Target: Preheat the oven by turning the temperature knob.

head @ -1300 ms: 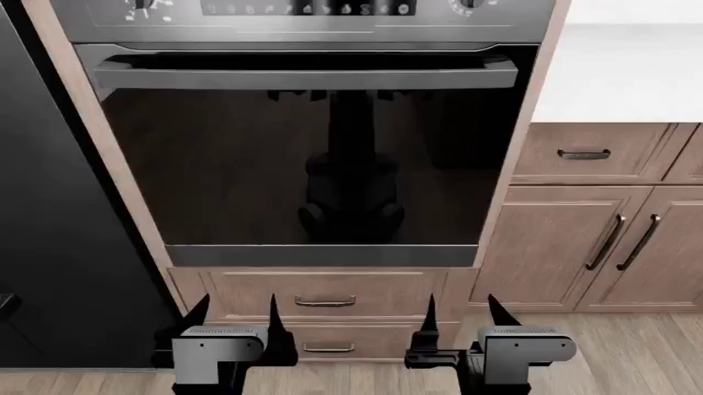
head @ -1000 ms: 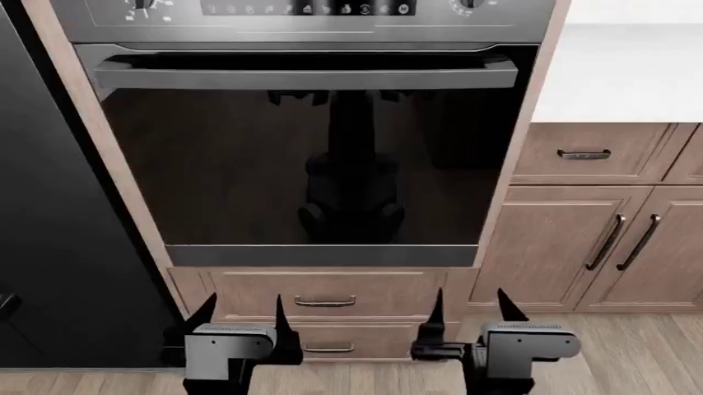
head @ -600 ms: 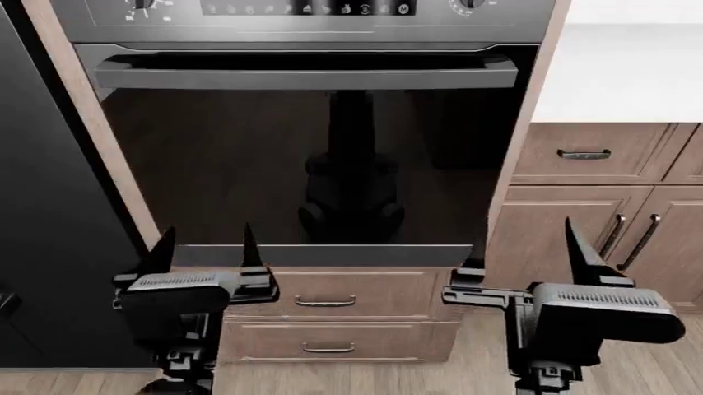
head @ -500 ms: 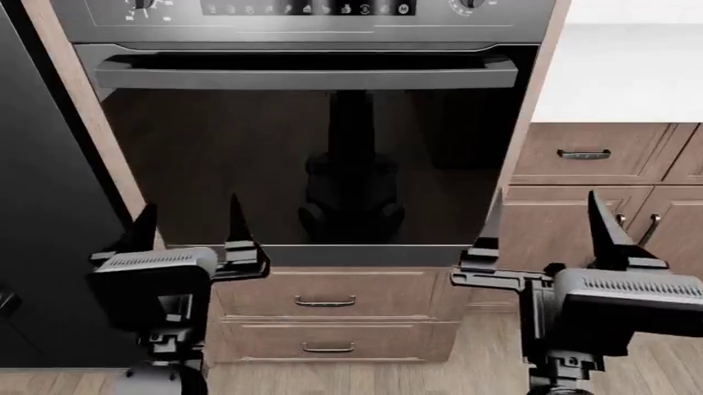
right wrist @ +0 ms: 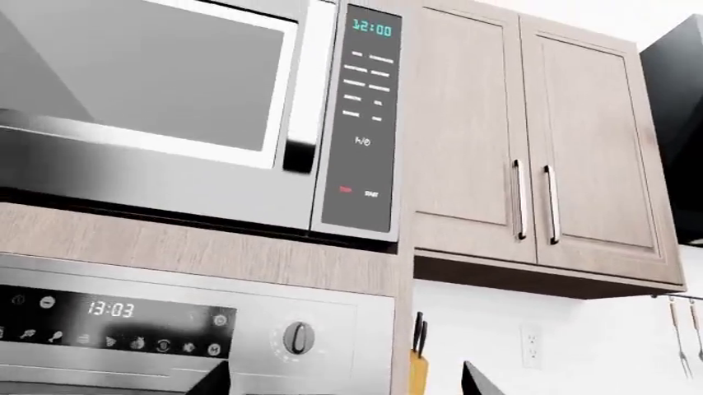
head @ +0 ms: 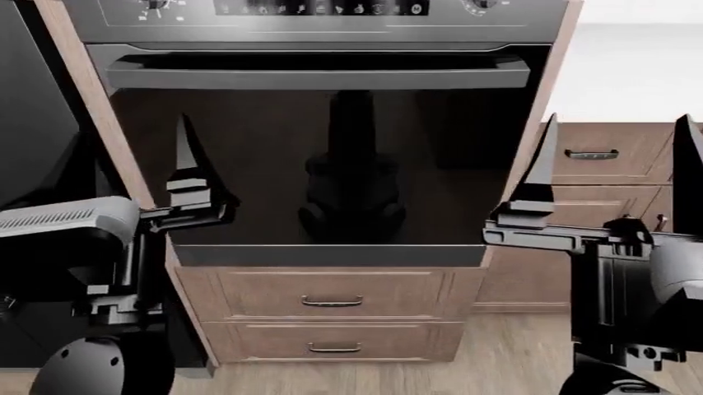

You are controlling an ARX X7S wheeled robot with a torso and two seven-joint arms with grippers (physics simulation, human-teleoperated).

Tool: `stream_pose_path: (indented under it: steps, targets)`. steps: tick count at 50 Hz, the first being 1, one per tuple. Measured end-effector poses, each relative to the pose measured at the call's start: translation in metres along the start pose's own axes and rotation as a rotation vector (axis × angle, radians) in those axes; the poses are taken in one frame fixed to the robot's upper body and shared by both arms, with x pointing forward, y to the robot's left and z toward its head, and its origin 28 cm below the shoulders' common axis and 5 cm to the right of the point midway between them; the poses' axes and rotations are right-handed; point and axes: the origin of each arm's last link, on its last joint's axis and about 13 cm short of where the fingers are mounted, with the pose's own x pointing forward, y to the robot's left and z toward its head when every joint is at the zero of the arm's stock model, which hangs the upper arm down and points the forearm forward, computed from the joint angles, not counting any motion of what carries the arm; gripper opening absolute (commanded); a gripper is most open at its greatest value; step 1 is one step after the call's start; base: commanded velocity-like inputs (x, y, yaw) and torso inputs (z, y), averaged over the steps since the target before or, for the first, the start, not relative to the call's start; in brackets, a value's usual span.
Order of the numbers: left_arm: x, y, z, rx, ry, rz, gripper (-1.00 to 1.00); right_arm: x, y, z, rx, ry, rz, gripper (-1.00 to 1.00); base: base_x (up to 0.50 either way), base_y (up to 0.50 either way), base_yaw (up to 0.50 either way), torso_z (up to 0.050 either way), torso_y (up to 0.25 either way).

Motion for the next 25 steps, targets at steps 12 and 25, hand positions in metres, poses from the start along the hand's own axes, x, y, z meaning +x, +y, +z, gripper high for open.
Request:
stream_pose_path:
  steps: [12, 25]
  targets:
    - [0.0004, -0.0006, 0.0081, -0.006, -0.035, -0.004, 1.00, -0.0003, -0.0008, 0.0064, 0.013, -0.023, 0.010, 1.00, 0.00, 0.50, 0.00, 0.000, 0.000]
    - [-0.0011, -0.0010, 0.0106, -0.004, -0.047, -0.014, 1.00, -0.0006, -0.0008, 0.0096, 0.017, -0.034, 0.011, 1.00, 0.00, 0.37, 0.00, 0.000, 0.000]
